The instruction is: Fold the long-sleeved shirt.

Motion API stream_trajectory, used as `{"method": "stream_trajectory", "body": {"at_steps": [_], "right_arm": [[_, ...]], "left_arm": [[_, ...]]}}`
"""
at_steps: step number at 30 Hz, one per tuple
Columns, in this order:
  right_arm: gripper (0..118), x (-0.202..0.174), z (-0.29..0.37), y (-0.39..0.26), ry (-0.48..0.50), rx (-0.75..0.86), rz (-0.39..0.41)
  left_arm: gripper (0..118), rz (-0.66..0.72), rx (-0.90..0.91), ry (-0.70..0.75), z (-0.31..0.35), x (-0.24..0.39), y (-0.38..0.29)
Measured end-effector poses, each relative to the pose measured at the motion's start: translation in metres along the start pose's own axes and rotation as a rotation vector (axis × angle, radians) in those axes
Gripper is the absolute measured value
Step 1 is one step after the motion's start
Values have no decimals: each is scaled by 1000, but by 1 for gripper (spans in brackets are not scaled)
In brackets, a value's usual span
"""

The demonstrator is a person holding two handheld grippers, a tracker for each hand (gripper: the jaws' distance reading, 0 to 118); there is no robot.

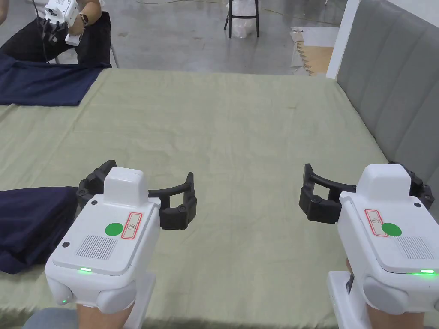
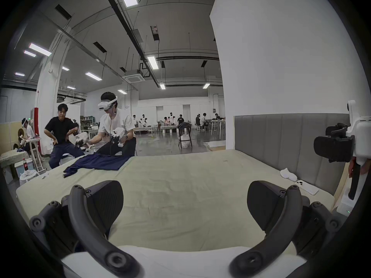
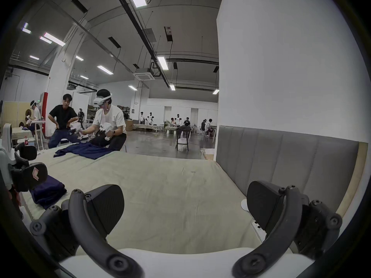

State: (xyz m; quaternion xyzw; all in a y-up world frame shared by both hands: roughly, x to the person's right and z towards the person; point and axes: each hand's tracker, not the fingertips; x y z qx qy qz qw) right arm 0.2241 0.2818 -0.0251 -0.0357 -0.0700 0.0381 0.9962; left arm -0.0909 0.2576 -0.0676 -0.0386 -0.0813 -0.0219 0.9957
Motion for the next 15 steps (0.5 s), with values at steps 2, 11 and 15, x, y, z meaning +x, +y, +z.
{"method": "stream_trajectory", "body": {"at_steps": [2,11,15], "right_arm": [[118,0,0,0,4,0,-1],[118,-2,1,1,14,12,8],[118,-3,0,1,15,9,3]], "left_arm": [[111,-3,-2,-3,0,1,0],[111,-1,0,-7,-1,1,2],[111,3,5,-2,0,-1,3]]}}
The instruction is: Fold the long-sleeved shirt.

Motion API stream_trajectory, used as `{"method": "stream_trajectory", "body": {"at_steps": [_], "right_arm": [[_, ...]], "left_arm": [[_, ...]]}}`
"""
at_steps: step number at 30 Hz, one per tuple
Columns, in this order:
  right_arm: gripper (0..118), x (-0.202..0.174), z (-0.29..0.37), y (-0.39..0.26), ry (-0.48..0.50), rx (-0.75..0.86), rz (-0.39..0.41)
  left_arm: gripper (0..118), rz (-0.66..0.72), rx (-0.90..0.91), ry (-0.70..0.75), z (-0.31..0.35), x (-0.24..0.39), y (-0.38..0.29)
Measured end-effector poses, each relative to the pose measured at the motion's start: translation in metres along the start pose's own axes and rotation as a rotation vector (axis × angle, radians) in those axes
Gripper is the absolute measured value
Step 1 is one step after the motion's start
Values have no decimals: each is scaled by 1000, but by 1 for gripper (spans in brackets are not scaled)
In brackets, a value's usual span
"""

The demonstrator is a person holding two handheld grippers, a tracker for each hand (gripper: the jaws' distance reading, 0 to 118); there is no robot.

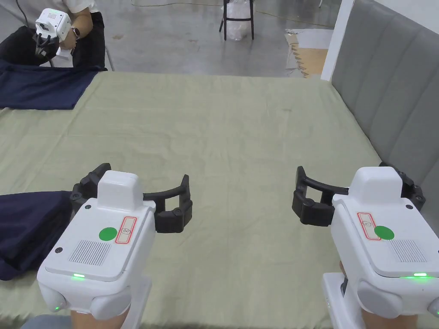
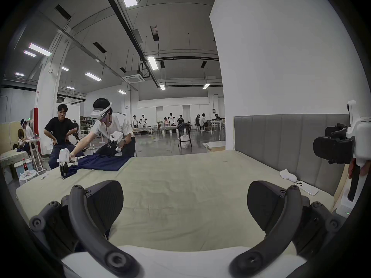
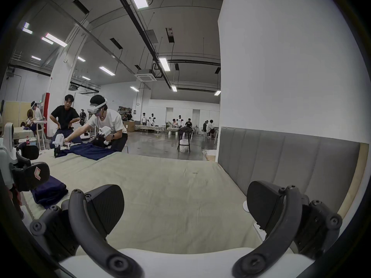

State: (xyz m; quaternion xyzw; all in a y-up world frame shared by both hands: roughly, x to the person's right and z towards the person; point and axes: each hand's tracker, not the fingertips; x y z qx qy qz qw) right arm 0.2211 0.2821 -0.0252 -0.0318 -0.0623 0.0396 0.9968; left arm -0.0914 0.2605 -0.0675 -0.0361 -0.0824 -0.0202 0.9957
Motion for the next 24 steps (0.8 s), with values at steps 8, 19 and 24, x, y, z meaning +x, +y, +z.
{"method": "stream_trajectory", "body": {"at_steps": [8,19,24], "right_arm": [[118,2,-3,-1,-28,-19,-29],[118,-1,-3,0,-16,-11,-3],[118,-1,-3,1,-17,-10,2]], "left_arm": [[111,8,-3,4,0,-2,0],[111,1,6,10,0,-2,1],[111,8,14,16,1,-4,2]]}}
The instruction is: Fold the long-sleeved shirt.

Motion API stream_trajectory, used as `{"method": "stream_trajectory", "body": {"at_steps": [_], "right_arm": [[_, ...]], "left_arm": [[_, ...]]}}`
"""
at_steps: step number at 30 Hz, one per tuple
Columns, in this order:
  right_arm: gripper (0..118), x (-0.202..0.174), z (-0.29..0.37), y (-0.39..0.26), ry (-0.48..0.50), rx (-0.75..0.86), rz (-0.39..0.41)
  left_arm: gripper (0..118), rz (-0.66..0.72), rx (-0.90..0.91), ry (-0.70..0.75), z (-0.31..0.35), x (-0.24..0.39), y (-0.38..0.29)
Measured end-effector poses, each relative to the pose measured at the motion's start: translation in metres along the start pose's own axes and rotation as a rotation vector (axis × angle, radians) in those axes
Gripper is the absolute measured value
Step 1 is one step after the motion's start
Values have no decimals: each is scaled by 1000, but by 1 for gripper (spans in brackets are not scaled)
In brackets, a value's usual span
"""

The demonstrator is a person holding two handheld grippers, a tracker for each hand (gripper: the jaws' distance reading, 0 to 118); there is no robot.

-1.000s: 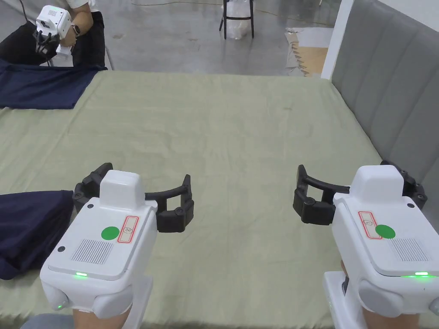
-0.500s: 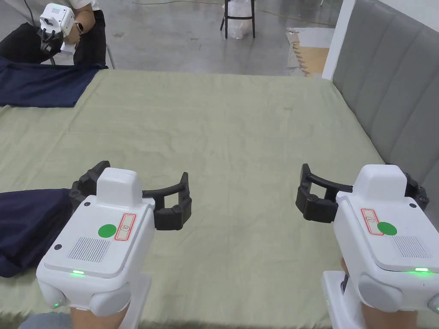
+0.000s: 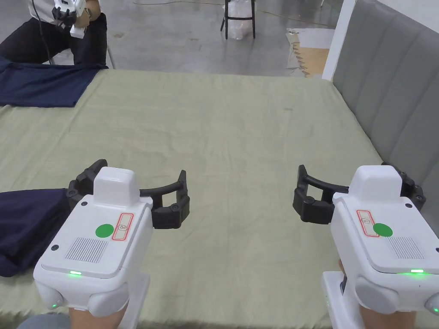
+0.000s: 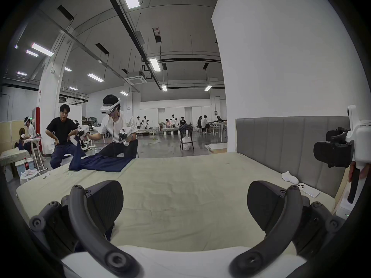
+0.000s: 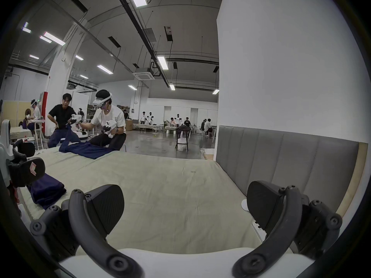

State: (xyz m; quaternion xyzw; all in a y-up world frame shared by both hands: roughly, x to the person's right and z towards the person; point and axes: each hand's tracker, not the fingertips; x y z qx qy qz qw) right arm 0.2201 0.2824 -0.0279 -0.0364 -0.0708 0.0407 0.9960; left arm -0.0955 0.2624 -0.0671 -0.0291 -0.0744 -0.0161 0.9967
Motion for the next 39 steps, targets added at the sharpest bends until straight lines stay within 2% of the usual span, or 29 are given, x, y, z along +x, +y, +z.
{"method": "stream_trajectory", "body": {"at_steps": [28,32,36,39], "right_arm": [[118,2,-2,0,-21,-32,-24],[118,7,-6,2,-11,-95,-66],[118,9,-10,8,-11,-218,-197],[118,9,-14,14,-23,-316,-237]], "left_arm": [[111,-6,4,8,1,2,-1],[111,-12,-1,16,0,3,0],[111,-11,-2,19,0,1,-1],[111,-7,-5,24,-1,1,-1]]}}
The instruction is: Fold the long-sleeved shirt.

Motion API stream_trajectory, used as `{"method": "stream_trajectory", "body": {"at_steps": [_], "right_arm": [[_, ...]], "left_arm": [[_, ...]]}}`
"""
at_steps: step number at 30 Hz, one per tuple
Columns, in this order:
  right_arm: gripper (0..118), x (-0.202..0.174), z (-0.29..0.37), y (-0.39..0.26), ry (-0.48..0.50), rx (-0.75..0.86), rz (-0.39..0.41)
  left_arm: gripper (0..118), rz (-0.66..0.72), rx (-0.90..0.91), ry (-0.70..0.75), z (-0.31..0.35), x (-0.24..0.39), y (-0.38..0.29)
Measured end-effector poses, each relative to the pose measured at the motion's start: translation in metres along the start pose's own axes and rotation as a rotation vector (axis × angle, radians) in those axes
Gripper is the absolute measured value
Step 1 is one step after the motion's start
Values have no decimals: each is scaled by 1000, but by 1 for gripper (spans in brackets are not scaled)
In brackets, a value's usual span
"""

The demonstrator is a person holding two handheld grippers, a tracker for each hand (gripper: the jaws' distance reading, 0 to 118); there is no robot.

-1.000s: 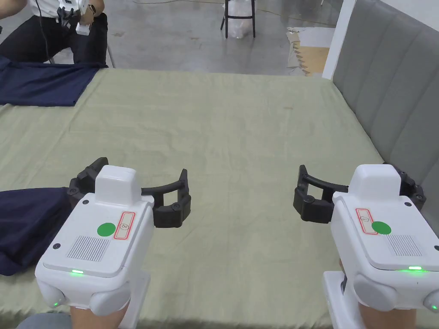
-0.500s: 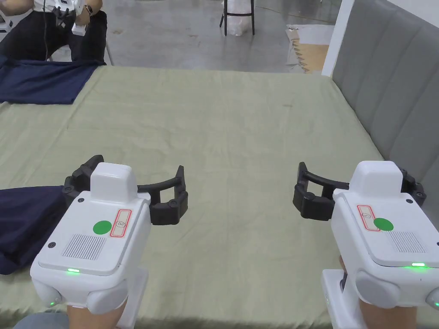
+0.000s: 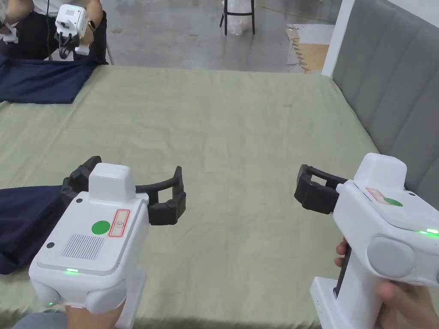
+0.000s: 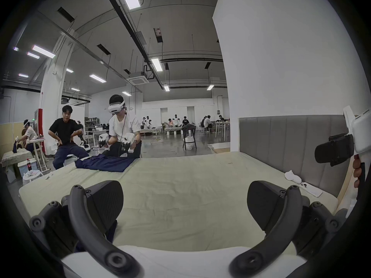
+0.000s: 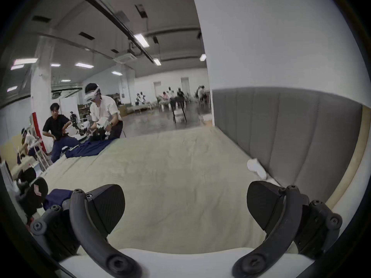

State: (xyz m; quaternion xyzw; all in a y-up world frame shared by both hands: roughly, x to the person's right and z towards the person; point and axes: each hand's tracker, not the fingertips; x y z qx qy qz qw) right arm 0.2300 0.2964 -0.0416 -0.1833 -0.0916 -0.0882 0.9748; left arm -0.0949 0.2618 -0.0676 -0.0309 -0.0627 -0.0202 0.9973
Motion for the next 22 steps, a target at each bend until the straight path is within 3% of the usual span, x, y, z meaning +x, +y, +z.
{"method": "stream_trajectory", "body": {"at_steps": [7,12,19,22], "right_arm": [[118,-4,-1,-3,7,11,63],[118,-5,-5,-2,26,2,38],[118,-7,-3,-6,-19,42,46],[118,-9,-2,-4,-40,27,85]], "left_arm": [[111,5,-5,-2,0,0,-1],[111,2,-5,-9,1,1,-1],[111,5,-11,-7,1,1,-1],[111,3,-13,-8,1,1,-2]]}}
